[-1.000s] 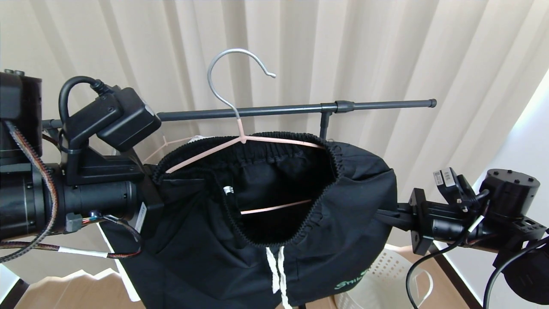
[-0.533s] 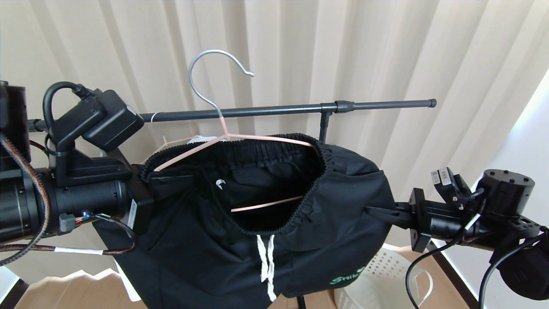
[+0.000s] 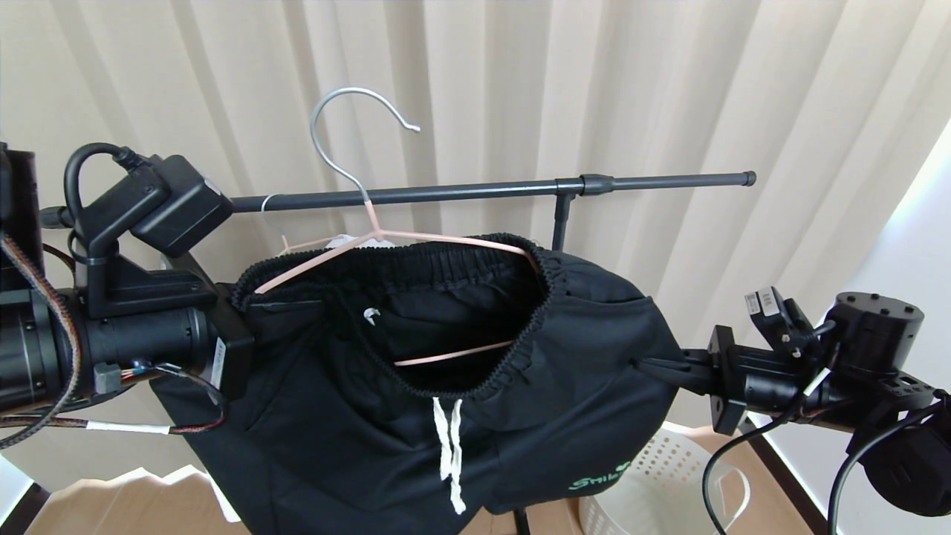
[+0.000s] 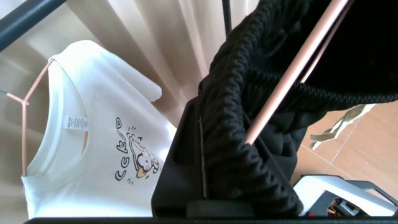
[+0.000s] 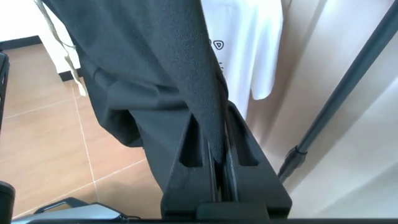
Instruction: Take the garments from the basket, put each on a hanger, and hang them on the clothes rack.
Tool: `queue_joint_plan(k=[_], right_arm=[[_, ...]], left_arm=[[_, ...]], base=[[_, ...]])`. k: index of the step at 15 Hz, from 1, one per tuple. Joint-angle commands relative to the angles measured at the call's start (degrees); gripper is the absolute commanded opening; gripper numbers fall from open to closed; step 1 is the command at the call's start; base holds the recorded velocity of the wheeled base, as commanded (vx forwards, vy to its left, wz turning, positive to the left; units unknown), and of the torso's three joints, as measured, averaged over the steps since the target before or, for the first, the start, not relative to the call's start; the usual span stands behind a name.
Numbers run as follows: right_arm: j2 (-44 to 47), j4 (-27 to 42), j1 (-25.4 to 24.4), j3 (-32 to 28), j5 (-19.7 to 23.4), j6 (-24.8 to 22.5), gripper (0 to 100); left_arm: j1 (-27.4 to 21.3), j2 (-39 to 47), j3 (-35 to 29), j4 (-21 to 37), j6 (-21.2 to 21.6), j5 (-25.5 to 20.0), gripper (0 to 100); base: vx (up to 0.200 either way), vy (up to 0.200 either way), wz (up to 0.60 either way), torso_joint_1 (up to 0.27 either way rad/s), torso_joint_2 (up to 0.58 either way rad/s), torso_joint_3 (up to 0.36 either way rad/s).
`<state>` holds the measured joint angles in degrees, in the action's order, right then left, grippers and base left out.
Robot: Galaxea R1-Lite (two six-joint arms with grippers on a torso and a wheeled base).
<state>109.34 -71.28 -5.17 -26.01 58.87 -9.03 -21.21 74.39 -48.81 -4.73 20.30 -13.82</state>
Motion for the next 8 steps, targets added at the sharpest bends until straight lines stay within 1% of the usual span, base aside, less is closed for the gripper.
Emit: queue_joint_plan(k=[1,2,8], right_arm=[[-0.35,-0.09,-0.02,0.0,0.02,0.42,0],[-0.44,-0.18,-0.02,0.0,-0.07,1.39,0],[-0.44,-0.35,0.07,-0.09,-0.07,1.47,0]], left_arm=[[0.21,-0.03,-0.06,-0.02,0.01,0.03,0],[0.38,-0.03,-0.06,-0.1,-0.08,0.11,0],[2.49,-0.12,-0.06,-0.1,-0.08,0.03,0]], base=[[0.0,0.0,0.0,0.0,0.0,0.0],[0.0,0.0,0.0,0.0,0.0,0.0],[0.0,0.0,0.0,0.0,0.0,0.0]])
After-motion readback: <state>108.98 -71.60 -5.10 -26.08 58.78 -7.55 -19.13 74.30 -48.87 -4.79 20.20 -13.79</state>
